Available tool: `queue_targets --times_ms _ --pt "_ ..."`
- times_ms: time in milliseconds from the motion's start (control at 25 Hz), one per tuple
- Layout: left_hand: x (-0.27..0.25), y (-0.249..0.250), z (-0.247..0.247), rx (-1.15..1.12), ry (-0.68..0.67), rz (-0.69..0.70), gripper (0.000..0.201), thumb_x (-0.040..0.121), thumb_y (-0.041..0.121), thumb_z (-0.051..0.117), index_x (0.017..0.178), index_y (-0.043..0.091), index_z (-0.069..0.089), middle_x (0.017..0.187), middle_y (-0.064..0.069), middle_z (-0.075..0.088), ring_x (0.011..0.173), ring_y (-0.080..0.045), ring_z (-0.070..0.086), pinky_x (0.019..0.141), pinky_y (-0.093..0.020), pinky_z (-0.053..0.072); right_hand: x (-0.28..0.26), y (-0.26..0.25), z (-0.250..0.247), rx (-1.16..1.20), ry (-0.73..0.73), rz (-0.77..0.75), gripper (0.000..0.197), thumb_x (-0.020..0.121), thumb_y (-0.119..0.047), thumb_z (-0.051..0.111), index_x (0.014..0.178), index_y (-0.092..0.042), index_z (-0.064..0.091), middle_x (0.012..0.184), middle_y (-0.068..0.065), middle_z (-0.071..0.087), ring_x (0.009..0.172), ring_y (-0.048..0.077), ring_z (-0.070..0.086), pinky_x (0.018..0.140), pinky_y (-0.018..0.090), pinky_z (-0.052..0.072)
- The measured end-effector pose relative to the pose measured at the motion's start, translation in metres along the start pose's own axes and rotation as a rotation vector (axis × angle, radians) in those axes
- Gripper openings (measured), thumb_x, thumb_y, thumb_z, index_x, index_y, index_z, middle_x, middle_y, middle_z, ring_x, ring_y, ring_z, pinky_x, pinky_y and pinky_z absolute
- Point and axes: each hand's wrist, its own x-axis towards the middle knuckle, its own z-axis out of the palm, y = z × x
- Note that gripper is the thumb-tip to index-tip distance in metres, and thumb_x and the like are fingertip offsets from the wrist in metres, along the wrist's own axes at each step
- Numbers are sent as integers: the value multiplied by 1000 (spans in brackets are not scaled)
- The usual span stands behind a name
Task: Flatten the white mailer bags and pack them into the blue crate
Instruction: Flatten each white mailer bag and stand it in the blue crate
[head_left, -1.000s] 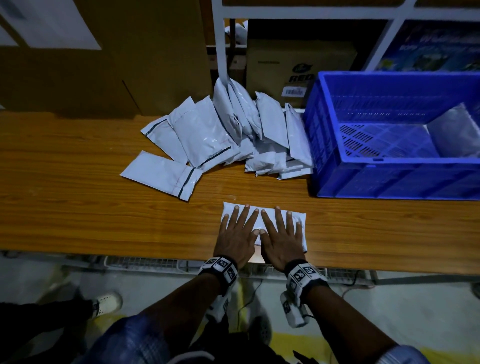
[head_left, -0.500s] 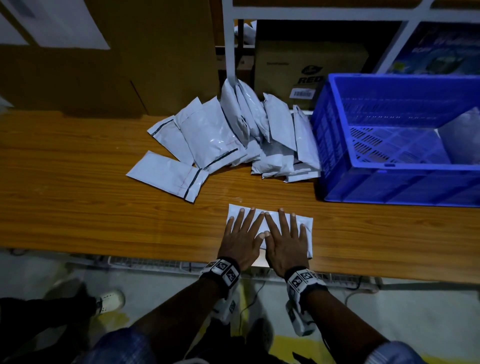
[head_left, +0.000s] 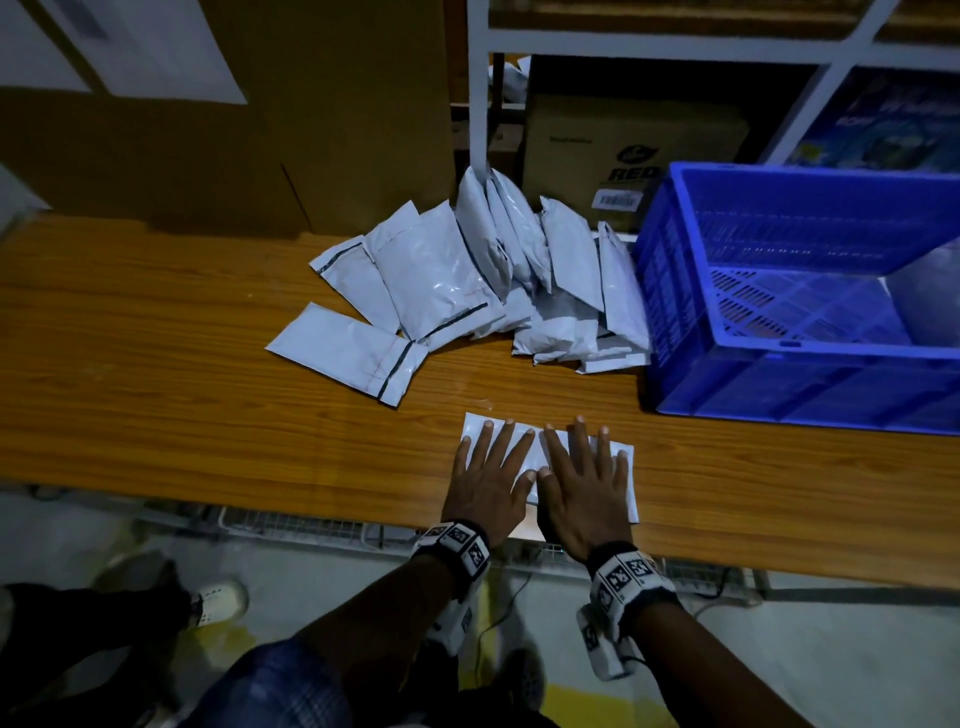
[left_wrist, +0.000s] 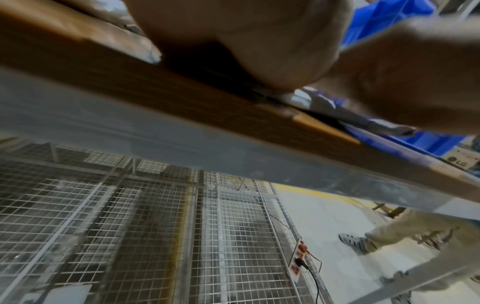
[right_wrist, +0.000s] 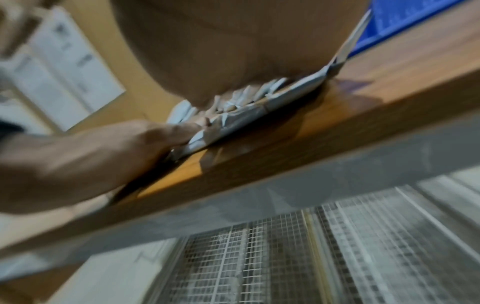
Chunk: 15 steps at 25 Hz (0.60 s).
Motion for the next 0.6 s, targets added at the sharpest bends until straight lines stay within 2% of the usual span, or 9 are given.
queue_targets --times_ms 160,440,600 --pt "0 0 0 0 11 9 58 104 51 13 159 35 12 168 4 3 154 -19 -4 121 -42 -12 -1 2 11 -34 -12 29 55 103 -50 10 152 -44 -12 159 -6 -29 148 25 -25 120 51 -10" --pt "-2 0 1 -23 42 44 59 105 56 15 159 35 11 166 4 -1 154 -19 -7 122 -45 -7 2 7 17 -108 18 13 57 101 -52 8 154 -41 -7 164 -2 -16 150 26 -16 121 50 -5" --pt "-2 -1 1 9 21 53 60 103 58 5 159 36 7 167 4 -3 154 -19 -11 123 -47 -5 2 8 17 -89 -24 10 57 99 -54 3 154 -42 -9 163 -3 -19 150 26 -17 121 50 -7"
